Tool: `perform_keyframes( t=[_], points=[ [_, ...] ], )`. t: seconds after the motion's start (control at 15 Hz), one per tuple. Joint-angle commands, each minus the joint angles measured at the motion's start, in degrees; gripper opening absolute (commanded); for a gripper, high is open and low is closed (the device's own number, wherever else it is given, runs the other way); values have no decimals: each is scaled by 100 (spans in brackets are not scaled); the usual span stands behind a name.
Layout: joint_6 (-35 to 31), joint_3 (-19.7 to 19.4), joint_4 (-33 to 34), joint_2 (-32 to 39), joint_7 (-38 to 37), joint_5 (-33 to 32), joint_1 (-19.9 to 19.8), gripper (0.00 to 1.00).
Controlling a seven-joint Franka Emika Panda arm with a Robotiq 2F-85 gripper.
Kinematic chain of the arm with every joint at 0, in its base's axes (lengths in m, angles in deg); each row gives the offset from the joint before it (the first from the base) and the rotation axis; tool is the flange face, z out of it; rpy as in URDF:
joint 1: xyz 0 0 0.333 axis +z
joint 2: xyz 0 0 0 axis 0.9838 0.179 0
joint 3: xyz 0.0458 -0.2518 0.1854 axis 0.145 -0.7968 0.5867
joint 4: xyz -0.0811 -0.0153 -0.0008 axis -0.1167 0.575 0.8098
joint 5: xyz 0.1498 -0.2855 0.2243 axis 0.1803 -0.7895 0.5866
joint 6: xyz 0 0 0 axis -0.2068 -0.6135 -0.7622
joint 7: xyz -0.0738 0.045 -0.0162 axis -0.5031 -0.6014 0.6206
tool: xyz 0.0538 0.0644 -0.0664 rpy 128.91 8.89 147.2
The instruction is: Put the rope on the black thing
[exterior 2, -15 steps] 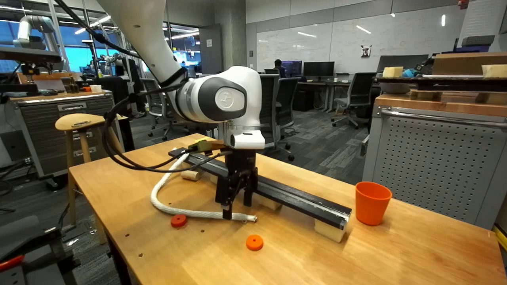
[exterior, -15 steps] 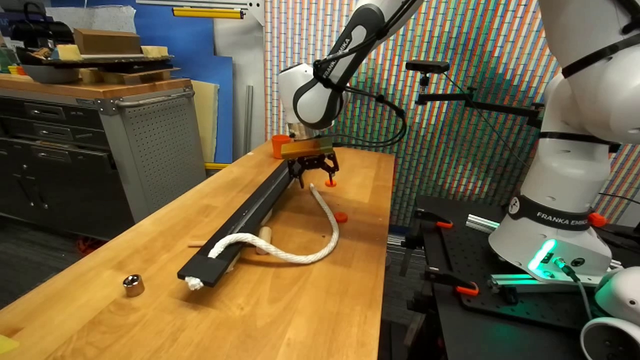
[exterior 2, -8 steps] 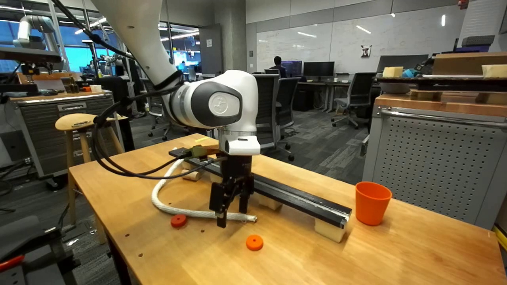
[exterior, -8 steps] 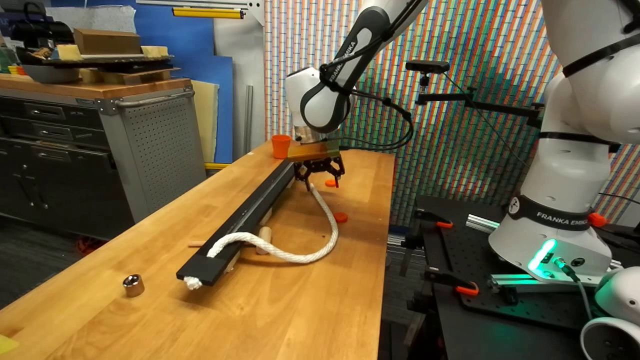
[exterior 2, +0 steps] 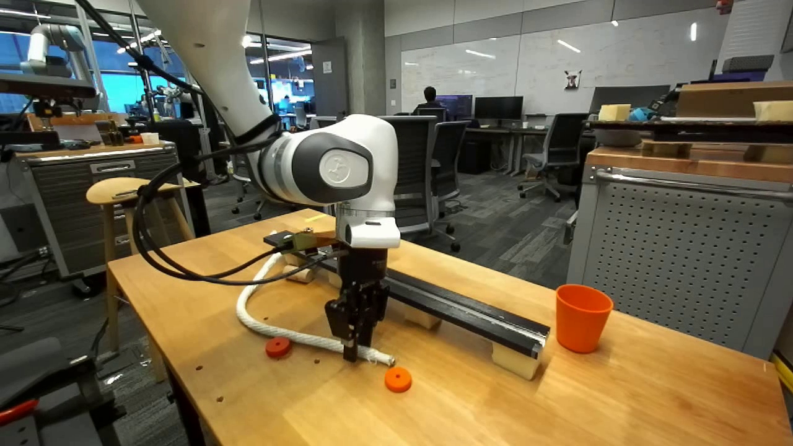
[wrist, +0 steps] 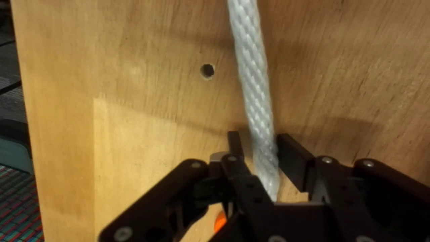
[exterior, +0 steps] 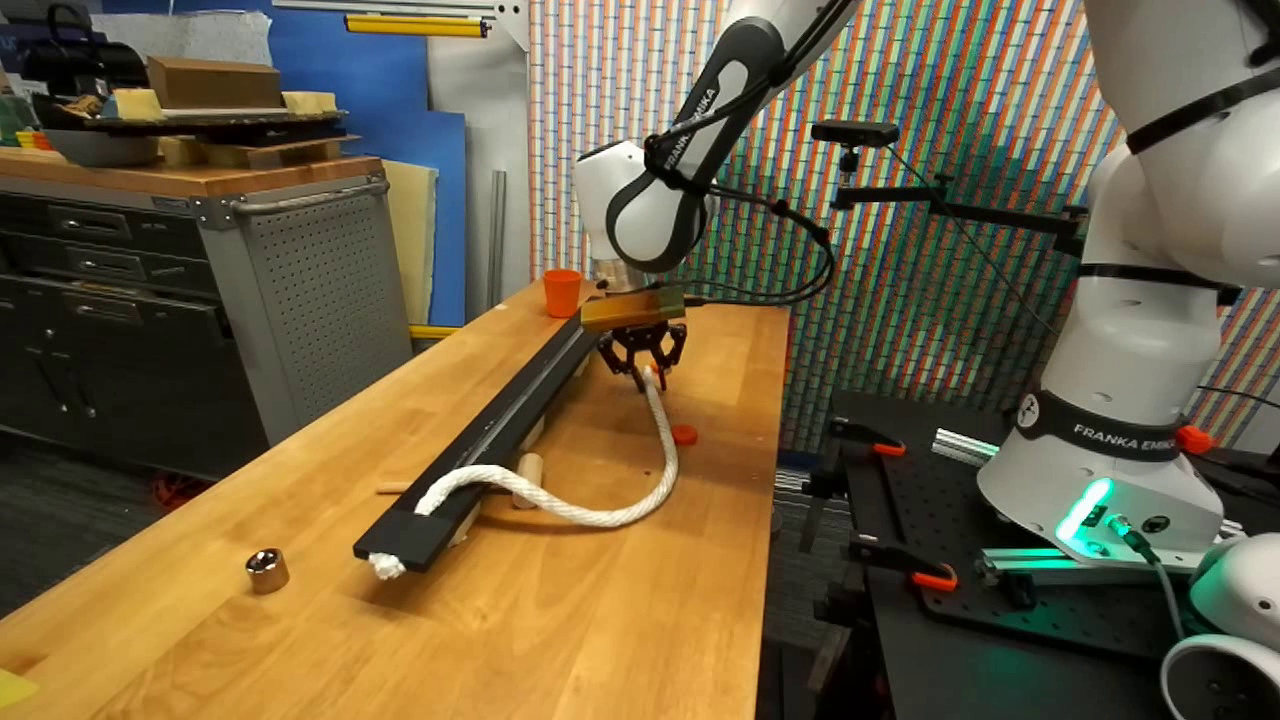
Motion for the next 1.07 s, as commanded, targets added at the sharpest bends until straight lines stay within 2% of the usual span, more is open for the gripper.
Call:
perform_keyframes(
  t=[0.0, 0.13, 0.33, 0.6, 1.0],
  points=[
    [-86, -175, -159, -118, -79, 21, 165, 5],
    [-90, -195, -181, -145, -142, 48, 169, 0],
    [-85, -199, -249, -295, -149, 107, 123, 3],
    [-31, -401, -338, -743, -150, -135, 166, 3],
    [295, -671, 176, -1234, -133, -481, -15, 3]
  ],
)
